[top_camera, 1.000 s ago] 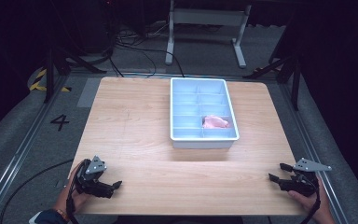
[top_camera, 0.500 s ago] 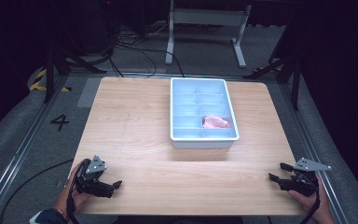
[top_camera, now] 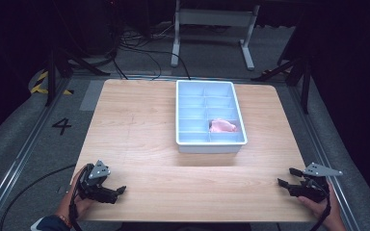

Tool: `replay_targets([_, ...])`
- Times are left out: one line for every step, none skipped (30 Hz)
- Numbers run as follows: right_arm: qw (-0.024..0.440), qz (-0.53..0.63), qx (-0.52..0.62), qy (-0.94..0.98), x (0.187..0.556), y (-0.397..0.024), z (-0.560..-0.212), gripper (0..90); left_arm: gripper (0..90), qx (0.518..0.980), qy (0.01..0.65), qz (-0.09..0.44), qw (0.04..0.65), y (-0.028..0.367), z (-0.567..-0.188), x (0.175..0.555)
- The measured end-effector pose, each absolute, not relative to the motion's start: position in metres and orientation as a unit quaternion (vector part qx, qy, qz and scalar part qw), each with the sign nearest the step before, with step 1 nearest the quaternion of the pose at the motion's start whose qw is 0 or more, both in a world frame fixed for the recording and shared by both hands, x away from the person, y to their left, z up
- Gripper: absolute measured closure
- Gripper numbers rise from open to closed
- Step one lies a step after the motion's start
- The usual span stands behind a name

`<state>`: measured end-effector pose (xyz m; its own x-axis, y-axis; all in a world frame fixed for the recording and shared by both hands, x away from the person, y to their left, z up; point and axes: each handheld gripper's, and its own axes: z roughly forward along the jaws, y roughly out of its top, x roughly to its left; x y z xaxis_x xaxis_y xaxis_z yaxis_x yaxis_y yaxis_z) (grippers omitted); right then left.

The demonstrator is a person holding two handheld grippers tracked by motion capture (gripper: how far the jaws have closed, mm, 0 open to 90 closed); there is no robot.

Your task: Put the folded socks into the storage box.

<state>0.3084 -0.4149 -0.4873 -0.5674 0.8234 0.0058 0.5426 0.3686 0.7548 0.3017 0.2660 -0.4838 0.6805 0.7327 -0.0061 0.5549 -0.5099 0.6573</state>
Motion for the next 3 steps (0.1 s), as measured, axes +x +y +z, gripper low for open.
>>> replay_targets([0.191,0.368,0.424,0.805,0.3084,-0.4149,-0.4873,29.1,0.0,0.858,0.375,0.138,0.323,0.266,-0.4838,0.3017])
replay_targets([0.19,0.369,0.425,0.805,0.3084,-0.415,-0.4873,29.2,0.0,0.858,0.376,0.138,0.323,0.2659,-0.4838,0.3018])
replay_targets([0.19,0.369,0.425,0.805,0.3084,-0.415,-0.4873,29.2,0.0,0.857,0.376,0.137,0.324,0.2657,-0.484,0.3019])
